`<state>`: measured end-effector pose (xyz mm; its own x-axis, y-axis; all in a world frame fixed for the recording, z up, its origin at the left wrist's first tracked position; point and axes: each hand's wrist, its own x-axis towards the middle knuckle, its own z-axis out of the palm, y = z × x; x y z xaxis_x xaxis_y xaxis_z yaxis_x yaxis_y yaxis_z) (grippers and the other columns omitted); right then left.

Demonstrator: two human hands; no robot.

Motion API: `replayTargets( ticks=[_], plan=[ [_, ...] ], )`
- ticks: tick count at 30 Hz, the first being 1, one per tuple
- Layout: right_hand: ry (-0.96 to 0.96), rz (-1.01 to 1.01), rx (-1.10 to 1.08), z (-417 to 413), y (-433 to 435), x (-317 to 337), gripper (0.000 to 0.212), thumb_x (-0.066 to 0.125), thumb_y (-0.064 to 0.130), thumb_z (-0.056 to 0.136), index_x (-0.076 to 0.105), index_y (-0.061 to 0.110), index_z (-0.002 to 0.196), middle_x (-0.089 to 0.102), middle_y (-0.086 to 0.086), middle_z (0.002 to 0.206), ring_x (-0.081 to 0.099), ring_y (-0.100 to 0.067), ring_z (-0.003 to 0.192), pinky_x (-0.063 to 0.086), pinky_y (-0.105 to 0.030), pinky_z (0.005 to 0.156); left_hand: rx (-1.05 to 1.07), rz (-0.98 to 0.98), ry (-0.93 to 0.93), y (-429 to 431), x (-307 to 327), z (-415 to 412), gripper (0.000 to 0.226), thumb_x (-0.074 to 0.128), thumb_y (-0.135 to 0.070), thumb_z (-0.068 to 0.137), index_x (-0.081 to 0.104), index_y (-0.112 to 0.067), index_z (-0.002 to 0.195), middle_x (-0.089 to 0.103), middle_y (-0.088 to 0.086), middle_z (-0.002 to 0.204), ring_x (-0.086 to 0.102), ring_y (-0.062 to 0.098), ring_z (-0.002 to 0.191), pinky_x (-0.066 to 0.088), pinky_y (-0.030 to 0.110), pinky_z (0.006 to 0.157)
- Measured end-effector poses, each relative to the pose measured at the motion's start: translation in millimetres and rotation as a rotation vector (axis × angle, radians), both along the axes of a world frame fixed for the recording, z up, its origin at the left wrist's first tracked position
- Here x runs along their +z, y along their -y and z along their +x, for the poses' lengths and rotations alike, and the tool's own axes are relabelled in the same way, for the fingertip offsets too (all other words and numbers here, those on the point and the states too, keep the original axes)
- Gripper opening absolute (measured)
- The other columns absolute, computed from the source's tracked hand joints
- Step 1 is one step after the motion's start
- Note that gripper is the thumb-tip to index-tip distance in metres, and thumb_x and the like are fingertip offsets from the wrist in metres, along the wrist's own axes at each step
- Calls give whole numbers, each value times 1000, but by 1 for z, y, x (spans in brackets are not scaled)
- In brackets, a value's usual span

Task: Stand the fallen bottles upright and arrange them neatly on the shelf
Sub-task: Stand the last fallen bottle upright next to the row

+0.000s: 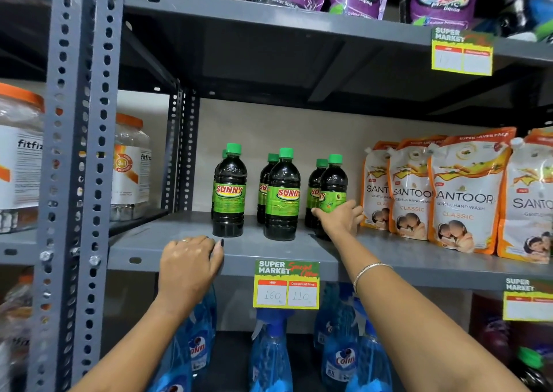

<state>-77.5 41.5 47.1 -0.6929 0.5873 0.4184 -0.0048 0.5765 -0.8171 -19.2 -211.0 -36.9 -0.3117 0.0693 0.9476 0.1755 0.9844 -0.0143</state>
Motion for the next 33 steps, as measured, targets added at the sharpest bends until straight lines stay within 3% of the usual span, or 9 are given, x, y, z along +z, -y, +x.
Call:
replayTargets(
  ticks=[3,9,13,17,23,26,29,33],
  plan=[
    [-1,7,-16,0,-1,1,80,79,28,74,31,2,134,32,-18,143,30,-33,134,38,-42,103,1,-5,1,-1,1,1,45,34,-28,84,58,-12,50,58,4,48,54,25,43,41,30,48],
    [-51,-152,48,-6,-6,0,60,69,18,83,33,3,128,49,-19,135,49,-37,123,44,-50,100,6,-3,9,-1,1,1,46,33,-29,85,59,-11,50,58,4,48,54,25,43,41,31,48],
    [-42,-162,65,-7,-8,1,61,64,20,86,31,4,136,37,-18,143,33,-34,134,35,-46,105,8,3,12,-1,1,2,47,32,-29,85,59,-11,51,59,4,49,54,24,43,41,30,48],
    [3,-111,24,-4,-10,0,74,74,27,80,32,4,136,29,-18,145,26,-33,136,37,-44,102,3,-2,10,-2,1,2,47,33,-29,85,60,-11,51,59,4,49,55,25,43,41,30,48],
    [-59,-208,38,-8,-12,0,63,77,12,77,35,4,123,52,-21,129,48,-36,122,44,-48,98,7,9,5,-1,1,1,46,33,-28,85,56,-11,49,57,5,47,54,26,43,40,29,48],
    [-61,-268,144,-10,-17,-3,54,68,5,84,33,3,125,53,-19,126,53,-35,117,46,-40,94,9,3,6,-1,1,2,45,34,-28,84,57,-11,49,57,5,47,54,26,43,40,29,49],
    [-72,-299,202,-14,-20,-5,53,61,3,87,32,5,131,48,-18,134,45,-35,125,42,-44,103,9,4,12,-2,1,2,45,34,-27,84,56,-11,49,57,5,47,54,27,43,40,30,49],
    [7,-203,137,-11,-17,-4,74,72,26,82,29,5,139,26,-20,145,24,-36,136,27,-46,111,12,10,18,-2,0,1,46,33,-28,84,56,-10,49,57,6,48,54,27,44,40,31,49]
  ],
)
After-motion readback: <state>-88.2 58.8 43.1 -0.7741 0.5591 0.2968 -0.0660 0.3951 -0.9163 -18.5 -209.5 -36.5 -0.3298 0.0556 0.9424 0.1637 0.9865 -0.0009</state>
